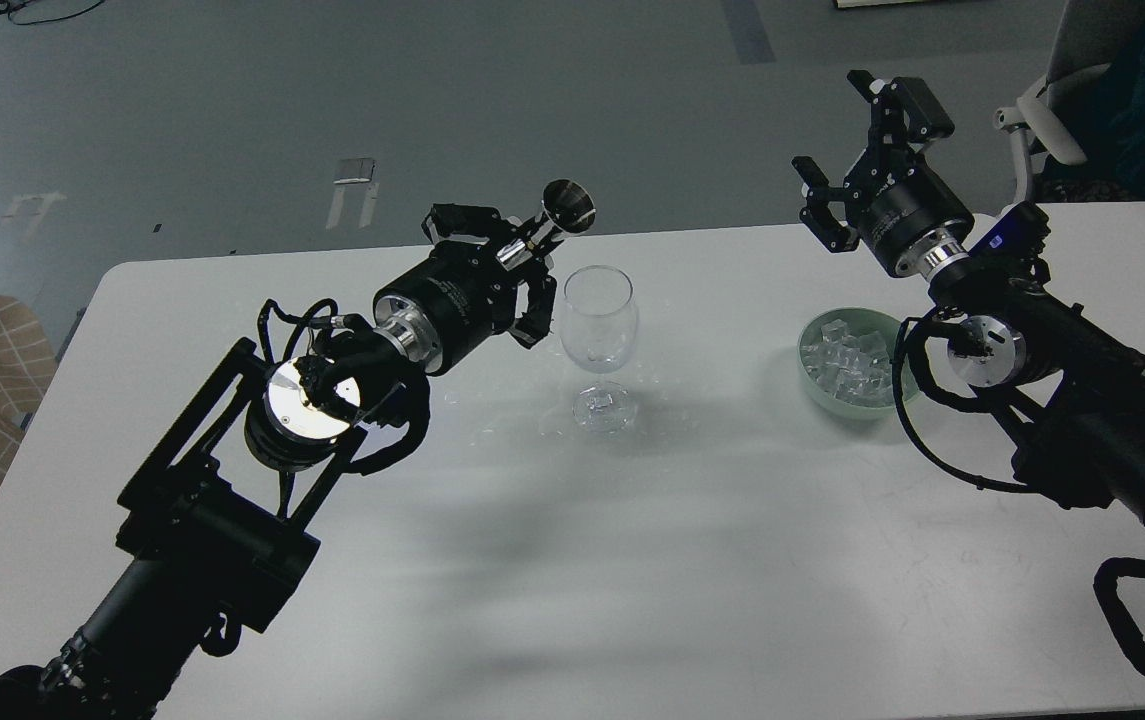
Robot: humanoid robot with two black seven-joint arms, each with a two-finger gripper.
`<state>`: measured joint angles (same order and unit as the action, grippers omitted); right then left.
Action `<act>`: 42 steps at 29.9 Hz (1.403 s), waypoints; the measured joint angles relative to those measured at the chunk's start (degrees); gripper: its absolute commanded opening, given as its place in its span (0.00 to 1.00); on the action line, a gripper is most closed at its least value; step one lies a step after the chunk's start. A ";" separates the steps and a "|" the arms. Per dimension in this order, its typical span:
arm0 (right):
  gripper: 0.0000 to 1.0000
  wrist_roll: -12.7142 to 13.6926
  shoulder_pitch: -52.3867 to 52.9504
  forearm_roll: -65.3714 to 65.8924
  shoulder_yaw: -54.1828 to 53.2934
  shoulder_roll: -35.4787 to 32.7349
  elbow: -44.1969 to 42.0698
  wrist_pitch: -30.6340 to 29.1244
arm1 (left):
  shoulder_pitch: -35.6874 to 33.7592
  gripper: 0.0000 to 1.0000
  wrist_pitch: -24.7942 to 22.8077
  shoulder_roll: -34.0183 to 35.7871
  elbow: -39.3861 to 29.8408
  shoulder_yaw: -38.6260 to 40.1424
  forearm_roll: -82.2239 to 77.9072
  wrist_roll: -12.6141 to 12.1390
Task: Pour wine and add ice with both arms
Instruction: 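Tilt the jigger over the wine glass rim with the left gripper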
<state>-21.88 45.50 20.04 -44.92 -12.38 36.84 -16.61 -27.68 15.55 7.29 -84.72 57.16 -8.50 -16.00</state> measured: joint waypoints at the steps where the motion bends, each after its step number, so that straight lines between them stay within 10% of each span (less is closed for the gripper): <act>1: 1.00 0.00 -0.03 0.00 0.00 0.00 0.00 0.00 | -0.06 0.00 0.00 -0.02 -0.14 -0.29 -0.81 -0.03; 42: 1.00 -0.08 -0.66 0.00 0.09 0.51 0.52 0.00 | 0.97 0.00 -3.26 1.14 0.34 -1.17 -23.36 0.53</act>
<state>-21.96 44.84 20.04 -44.83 -11.87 37.36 -16.61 -26.71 12.29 8.43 -84.37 55.99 -31.86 -15.46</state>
